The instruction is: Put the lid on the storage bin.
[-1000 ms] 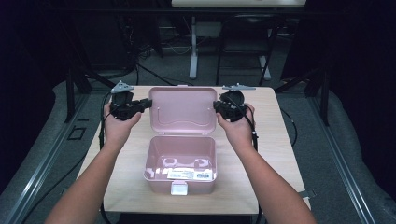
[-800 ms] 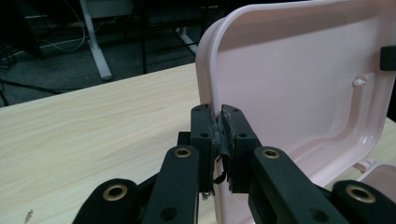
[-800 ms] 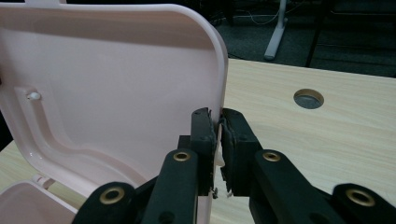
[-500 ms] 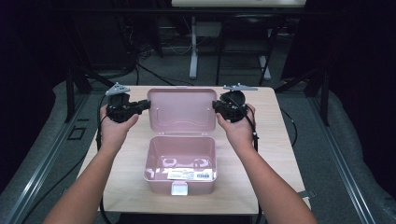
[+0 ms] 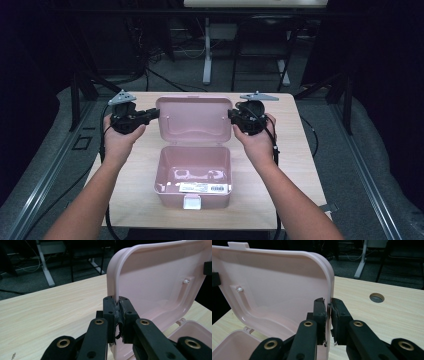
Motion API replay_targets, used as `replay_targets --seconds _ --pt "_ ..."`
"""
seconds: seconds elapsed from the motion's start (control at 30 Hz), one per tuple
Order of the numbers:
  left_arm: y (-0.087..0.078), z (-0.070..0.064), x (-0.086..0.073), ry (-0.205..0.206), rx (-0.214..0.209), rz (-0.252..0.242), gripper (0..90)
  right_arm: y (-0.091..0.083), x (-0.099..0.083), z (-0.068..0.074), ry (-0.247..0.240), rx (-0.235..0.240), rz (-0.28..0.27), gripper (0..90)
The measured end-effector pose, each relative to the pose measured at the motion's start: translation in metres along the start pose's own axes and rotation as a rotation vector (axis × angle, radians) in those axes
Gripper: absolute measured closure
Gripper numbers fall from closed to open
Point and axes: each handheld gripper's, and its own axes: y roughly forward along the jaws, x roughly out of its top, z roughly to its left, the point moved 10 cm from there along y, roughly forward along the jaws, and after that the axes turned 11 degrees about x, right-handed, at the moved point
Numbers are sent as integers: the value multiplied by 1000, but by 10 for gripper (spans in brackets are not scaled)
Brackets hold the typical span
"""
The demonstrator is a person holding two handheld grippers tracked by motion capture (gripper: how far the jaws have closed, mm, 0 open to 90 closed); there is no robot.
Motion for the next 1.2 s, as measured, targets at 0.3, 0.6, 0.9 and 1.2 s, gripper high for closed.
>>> replay_targets --seconds 0.3,0.6,0.9,1.2 --pt "-6 -4 0 4 -14 -9 854 -9 -1 3 -18 11 -4 822" --pt "-16 -8 -1 2 -35 -10 839 -18 -4 11 -37 24 -2 809" --pt "-26 -12 -4 17 -49 -8 824 -26 -7 17 -48 40 0 797" --pt "-34 -15 -7 24 -62 -1 812 -32 -11 22 -60 51 7 793"
